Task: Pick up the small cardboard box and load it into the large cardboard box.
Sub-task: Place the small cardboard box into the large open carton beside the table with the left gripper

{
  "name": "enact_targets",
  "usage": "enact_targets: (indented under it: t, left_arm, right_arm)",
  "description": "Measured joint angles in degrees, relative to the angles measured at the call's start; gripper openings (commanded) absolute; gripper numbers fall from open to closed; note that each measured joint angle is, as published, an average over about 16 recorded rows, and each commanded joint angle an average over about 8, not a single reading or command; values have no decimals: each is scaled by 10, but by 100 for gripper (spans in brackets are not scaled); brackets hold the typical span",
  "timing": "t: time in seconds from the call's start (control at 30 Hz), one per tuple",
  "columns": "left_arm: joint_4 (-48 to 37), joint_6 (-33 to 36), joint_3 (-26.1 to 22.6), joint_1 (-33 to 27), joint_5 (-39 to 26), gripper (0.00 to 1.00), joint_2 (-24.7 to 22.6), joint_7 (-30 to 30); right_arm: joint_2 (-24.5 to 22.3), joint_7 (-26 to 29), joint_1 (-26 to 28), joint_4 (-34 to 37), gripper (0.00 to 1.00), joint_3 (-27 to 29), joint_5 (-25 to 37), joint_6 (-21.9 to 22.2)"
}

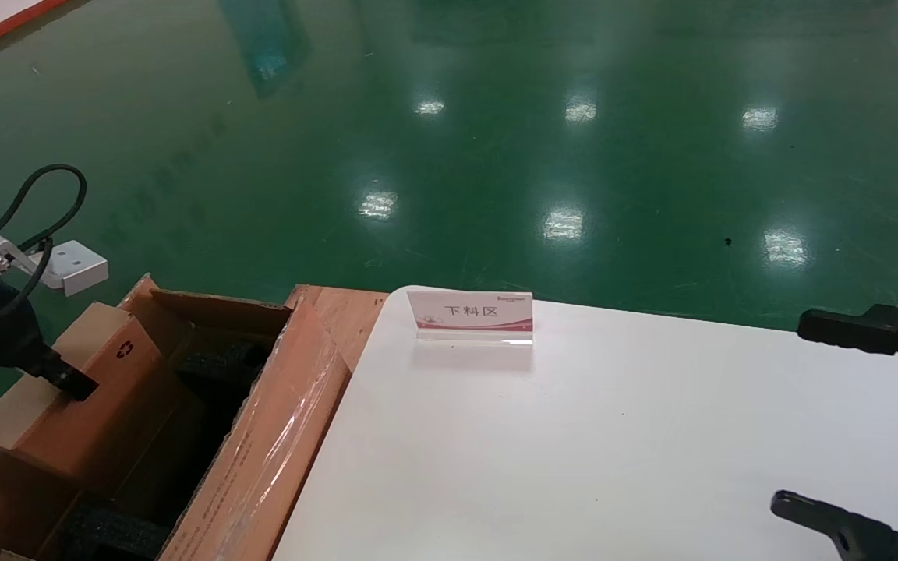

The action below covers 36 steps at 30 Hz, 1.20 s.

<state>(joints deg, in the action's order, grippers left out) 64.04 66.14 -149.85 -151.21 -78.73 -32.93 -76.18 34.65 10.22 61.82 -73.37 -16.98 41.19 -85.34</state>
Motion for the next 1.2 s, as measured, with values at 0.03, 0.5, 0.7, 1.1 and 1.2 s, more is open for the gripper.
enact_targets:
  t: [0.03, 0.5, 0.7, 1.1, 1.2]
  left_arm:
    - [-2, -2, 0, 3, 0, 0, -1, 1]
    - [-40, -28, 4, 49, 8, 0, -13, 14]
    - [-55, -33, 5, 67, 14, 0, -18, 16]
    - [-84, -43, 8, 103, 26, 0, -34, 12]
    - [-91, -46, 9, 114, 28, 0, -38, 10]
  right_arm:
    - [0, 0, 0, 0, 100, 0, 0, 0]
    - [0, 0, 0, 0, 100, 0, 0, 0]
    - [0, 0, 0, 0, 100, -1, 0, 0]
    - [0, 0, 0, 0, 100, -1, -1, 0]
    - [0, -1, 0, 0, 100, -1, -1, 0]
